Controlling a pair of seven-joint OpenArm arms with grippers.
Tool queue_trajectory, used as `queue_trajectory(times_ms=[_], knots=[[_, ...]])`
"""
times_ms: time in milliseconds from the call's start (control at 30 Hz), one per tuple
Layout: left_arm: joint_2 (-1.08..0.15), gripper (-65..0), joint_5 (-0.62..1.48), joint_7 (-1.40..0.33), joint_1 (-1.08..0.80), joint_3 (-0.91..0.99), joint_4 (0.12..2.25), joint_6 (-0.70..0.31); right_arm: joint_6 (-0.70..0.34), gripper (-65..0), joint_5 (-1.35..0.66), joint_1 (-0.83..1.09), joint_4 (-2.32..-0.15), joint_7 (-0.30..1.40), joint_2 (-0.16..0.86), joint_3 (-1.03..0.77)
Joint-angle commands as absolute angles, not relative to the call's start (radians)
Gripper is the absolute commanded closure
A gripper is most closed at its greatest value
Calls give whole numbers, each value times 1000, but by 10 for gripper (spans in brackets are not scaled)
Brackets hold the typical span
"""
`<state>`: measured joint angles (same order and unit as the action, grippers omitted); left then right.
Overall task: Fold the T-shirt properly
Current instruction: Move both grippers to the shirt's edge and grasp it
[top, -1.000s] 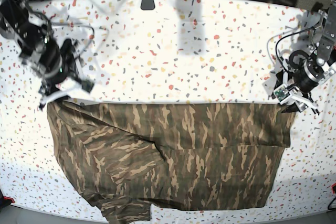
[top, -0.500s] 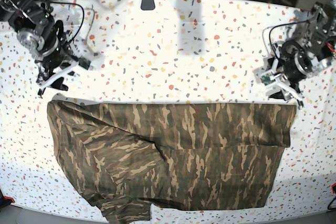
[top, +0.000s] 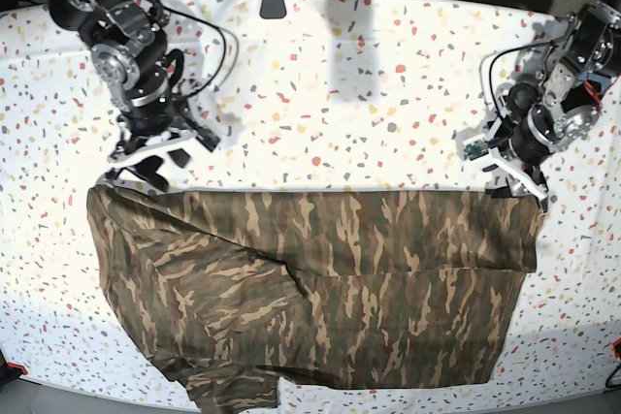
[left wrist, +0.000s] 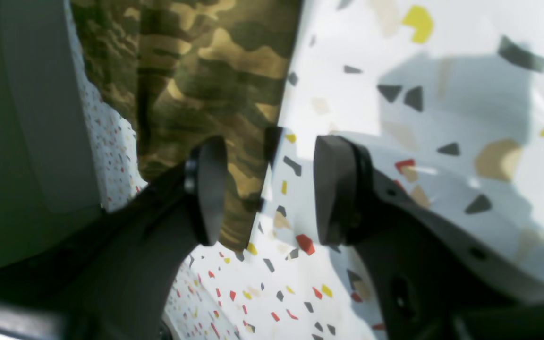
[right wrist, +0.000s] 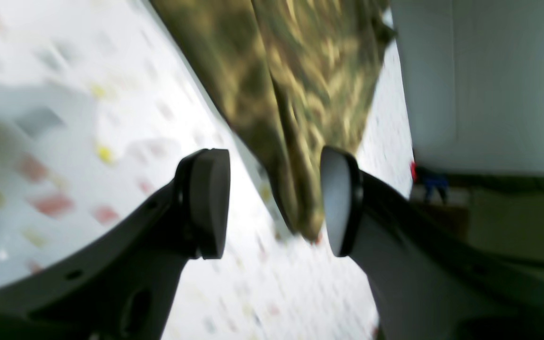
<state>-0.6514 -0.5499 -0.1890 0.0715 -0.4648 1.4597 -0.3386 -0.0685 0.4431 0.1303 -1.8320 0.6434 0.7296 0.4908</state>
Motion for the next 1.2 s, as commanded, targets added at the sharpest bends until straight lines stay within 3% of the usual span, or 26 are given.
queue_trajectory(times_ms=[0,133,200,333,533,1167], knots=[[-671,-292,-550,-192,86,-455,1472,-319,-53,-288,414,120,-1846,707,768,479],[-709,-292,-550,-185,86,-456,1472,-320,-45,-288,359,119,-1845,947,867,479],[-730,-292,-550,-183,86,-455,1472,-320,-20,-288,361,119,-1845,974,903,479],[-743,-292,-522,-183,86,-455,1472,-319,-27,-288,362,119,-1845,862,931,479],[-726,-292,-490,-183,86,-455,1472,-321,-204,-288,349,119,-1845,580,930,479],[-726,-292,-450,-36,303,-537,1131,-405,-233,-288,301,58,-1845,577,922,479]])
